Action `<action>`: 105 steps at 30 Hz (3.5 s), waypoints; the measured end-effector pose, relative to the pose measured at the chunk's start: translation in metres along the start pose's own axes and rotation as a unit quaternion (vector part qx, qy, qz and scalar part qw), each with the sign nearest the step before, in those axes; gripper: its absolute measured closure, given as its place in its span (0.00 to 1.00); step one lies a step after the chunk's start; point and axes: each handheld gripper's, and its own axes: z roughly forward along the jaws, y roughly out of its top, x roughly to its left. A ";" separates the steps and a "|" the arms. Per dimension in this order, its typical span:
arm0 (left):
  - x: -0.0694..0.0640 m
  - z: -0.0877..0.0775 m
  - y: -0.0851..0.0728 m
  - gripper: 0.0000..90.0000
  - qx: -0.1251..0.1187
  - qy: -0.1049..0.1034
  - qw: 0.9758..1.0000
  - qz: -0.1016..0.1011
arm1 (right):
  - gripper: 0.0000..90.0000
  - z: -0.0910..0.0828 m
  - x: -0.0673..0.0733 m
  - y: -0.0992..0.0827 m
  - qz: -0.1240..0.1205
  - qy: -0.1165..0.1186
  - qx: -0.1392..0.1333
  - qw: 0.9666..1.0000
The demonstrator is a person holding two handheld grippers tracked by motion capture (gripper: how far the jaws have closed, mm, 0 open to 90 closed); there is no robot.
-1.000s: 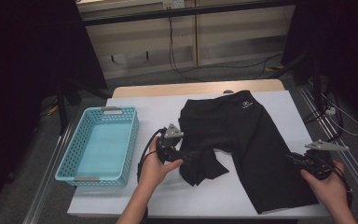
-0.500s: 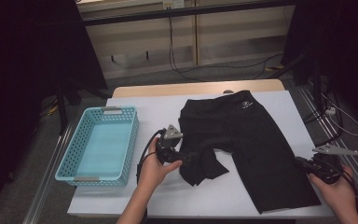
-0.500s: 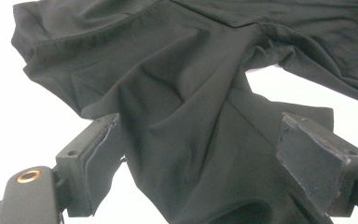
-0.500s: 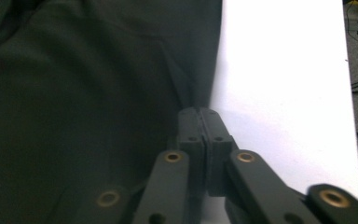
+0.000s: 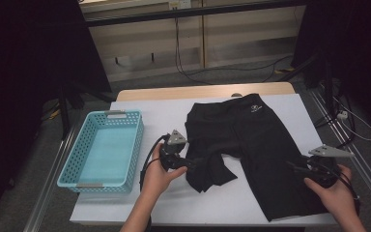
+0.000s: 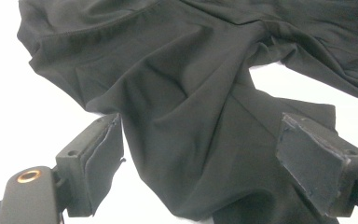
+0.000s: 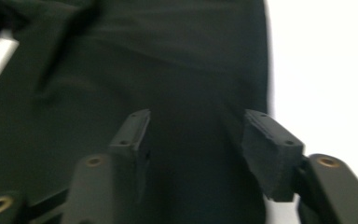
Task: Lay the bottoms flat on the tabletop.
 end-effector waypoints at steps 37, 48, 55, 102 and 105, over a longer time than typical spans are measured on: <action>0.000 -0.011 -0.010 0.13 -0.002 -0.004 1.000 -0.006 | 0.24 0.048 0.124 0.042 -0.103 0.136 -0.027 0.985; -0.001 -0.013 -0.013 0.10 0.001 -0.008 1.000 -0.005 | 0.51 0.050 0.146 0.040 -0.132 0.169 -0.019 0.977; -0.004 -0.014 -0.017 0.10 0.000 -0.008 1.000 -0.006 | 0.57 0.055 0.159 0.039 -0.144 0.195 -0.006 0.970; -0.024 -0.011 -0.019 0.95 0.026 -0.114 0.992 -0.047 | 0.88 0.061 0.143 0.042 -0.135 0.179 -0.010 0.974; -0.028 -0.007 -0.018 0.64 0.016 -0.108 0.993 -0.043 | 0.91 0.062 0.144 0.039 -0.148 0.179 0.001 0.973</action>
